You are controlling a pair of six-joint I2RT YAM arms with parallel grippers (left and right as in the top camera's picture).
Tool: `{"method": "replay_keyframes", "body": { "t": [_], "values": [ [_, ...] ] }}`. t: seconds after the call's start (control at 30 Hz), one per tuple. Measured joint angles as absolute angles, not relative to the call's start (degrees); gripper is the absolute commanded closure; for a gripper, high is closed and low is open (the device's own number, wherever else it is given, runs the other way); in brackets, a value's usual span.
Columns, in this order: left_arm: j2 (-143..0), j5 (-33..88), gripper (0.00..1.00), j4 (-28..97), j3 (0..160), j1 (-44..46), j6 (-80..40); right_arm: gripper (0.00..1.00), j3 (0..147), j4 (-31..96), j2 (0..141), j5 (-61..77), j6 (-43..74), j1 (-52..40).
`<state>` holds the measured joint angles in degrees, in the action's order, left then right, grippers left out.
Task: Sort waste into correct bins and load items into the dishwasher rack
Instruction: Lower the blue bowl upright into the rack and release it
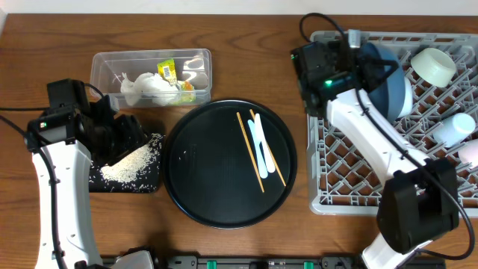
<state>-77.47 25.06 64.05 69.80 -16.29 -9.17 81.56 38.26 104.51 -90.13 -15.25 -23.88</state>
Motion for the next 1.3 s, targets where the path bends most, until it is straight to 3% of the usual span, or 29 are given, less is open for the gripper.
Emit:
{"method": "replay_keyframes", "body": {
  "t": [0.1, 0.17, 0.23, 0.6, 0.73, 0.97, 1.3],
  "values": [
    [-77.5, 25.1, 0.43, 64.1, 69.8, -16.3, -9.2, 0.99, 81.6, 38.5, 104.5, -90.0, -15.1, -26.2],
    [-77.5, 25.1, 0.42, 64.1, 69.8, -16.3, -9.2, 0.89, 81.6, 39.7, 104.5, -89.4, -14.3, -27.6],
    [-77.5, 25.1, 0.43, 64.1, 69.8, -16.3, -9.2, 0.84, 81.6, 41.5, 104.5, -87.7, -12.2, -28.5],
    [-77.5, 25.1, 0.43, 64.0, 69.8, -16.3, -9.2, 0.80, 80.9, 59.7, 104.6, -76.1, 6.2, -28.4],
    [-77.5, 25.1, 0.43, 64.0, 69.8, -16.3, -9.2, 0.76, 80.9, 60.6, 104.6, -75.2, 9.7, -27.6],
    [-77.5, 25.1, 0.42, 64.0, 69.8, -16.3, -9.2, 0.58, 80.9, 60.4, 103.8, -72.4, 13.7, -27.6],
    [-77.5, 25.1, 0.43, 64.1, 69.8, -16.3, -9.2, 0.43, 80.7, 56.4, 90.8, -54.3, 15.6, -25.9]
  ]
}}
